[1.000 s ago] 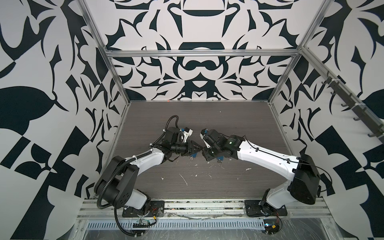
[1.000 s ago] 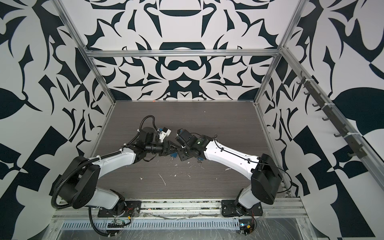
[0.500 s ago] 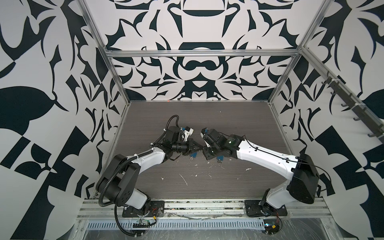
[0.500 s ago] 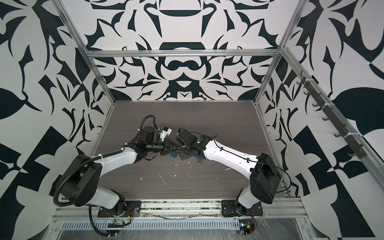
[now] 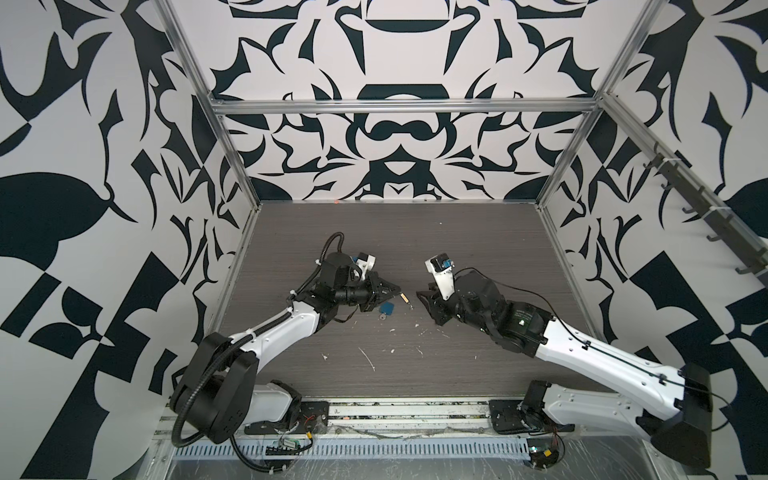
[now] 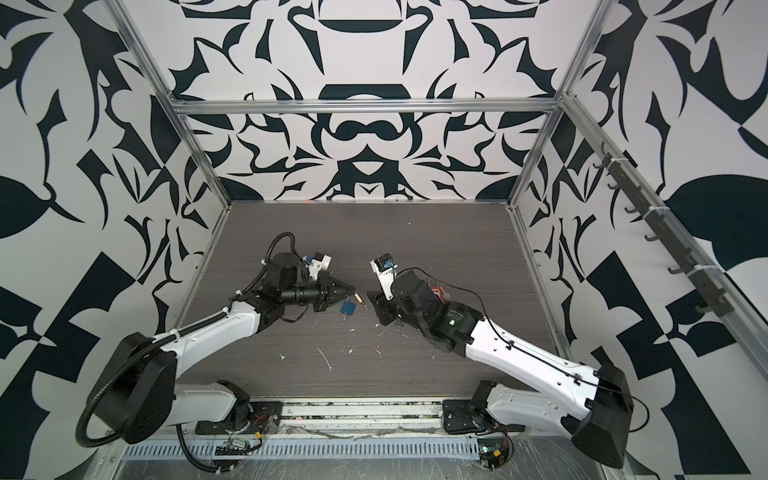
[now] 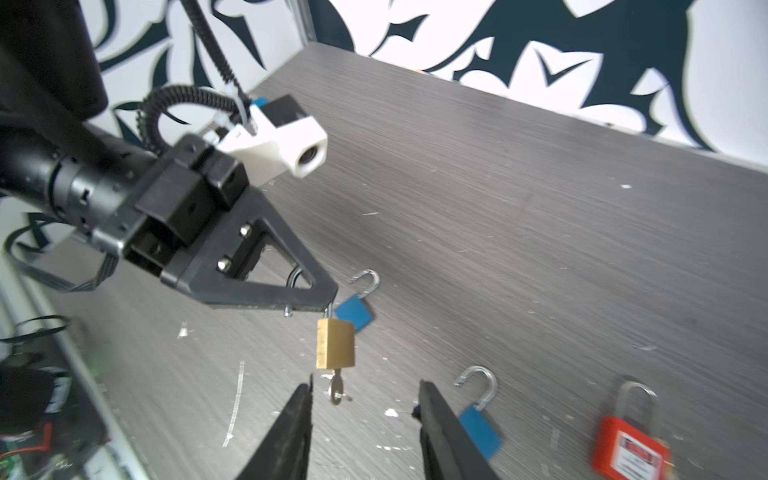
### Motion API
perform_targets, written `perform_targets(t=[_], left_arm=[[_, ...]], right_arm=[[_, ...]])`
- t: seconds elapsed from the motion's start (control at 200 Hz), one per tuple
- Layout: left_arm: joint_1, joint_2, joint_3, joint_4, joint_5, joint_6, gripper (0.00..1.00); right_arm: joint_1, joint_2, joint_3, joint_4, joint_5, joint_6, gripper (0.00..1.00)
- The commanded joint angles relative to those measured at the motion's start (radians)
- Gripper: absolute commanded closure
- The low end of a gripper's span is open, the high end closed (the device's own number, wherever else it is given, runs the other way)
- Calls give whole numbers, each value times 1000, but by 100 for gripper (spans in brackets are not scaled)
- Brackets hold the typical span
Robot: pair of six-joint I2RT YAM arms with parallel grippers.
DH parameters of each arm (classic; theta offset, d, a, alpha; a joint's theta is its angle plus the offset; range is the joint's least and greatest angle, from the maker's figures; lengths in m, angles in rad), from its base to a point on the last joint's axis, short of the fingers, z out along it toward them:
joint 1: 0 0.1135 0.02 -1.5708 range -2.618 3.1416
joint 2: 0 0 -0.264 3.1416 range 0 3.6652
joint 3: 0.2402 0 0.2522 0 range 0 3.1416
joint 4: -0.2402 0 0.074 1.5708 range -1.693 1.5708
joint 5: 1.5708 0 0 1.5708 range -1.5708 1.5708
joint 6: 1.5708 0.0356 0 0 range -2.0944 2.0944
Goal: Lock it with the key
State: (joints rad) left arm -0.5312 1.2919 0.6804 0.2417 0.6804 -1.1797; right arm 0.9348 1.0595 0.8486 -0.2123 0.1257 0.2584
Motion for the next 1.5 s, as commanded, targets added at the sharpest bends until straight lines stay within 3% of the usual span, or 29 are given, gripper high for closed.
perform_targets(t=[0.0,0.125,0.35,0.57,0.74,0.81,0.93,1.495], left_arm=[[4,-68,30,-71,-23,-16,100],[3,-105,38,-107,-27,-20,100],[3,-155,47,-162,-28,-16,100],[3,-175,57,-167,-19,-16,100],[3,-177,55,-157,-9,-19,100],[3,-181,52,-148,-4,-24,100],[3,-188,47,-143,-2,-27,100],[2,-182,38,-87,16,-56,100]], right_arm=[[10,-27,-38,155,-91,-51,58],[27,-31,-48,203,-137,-73,59],[67,-37,-37,204,-95,-99,61],[148,19,-7,191,56,-126,62],[153,63,15,194,57,-122,62],[154,71,20,192,139,-118,62],[153,74,20,197,180,-122,62],[154,151,32,230,172,-123,69]])
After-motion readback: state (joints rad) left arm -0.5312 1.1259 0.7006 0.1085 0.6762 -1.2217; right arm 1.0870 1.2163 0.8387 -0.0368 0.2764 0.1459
